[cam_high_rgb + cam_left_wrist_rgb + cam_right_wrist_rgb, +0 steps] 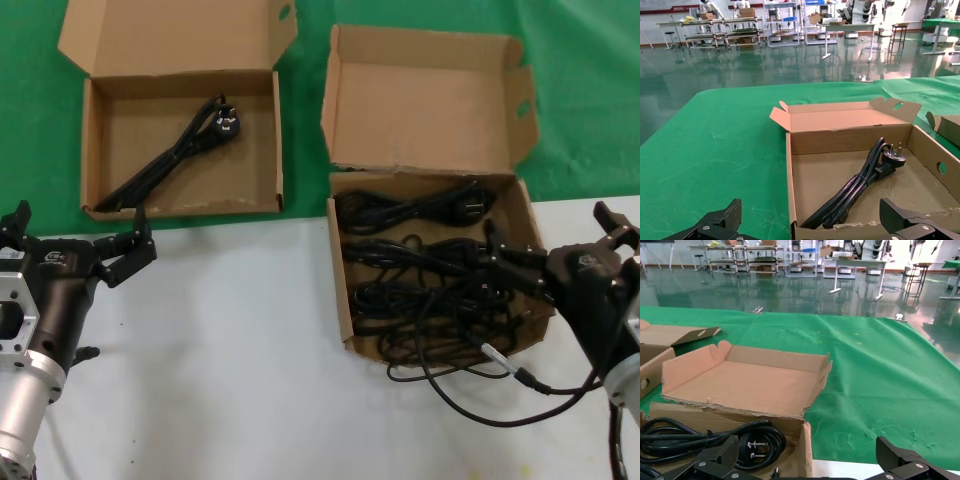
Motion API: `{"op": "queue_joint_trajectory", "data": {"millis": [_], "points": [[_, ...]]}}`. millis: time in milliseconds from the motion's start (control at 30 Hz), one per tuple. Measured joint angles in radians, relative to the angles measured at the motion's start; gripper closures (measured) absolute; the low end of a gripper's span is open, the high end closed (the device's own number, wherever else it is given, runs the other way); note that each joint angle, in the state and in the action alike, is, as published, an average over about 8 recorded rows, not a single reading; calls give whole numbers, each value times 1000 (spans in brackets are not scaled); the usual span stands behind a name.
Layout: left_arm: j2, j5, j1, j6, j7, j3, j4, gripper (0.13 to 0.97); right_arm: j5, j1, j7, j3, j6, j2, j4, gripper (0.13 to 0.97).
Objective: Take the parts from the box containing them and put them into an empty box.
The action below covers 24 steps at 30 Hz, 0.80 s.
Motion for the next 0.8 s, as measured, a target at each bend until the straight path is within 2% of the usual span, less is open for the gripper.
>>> {"op": "queue_joint_trajectory", "data": {"millis": [800], "points": [[0,0,0,0,0,0,0,132,0,0,0,0,0,0,0,129]]}}
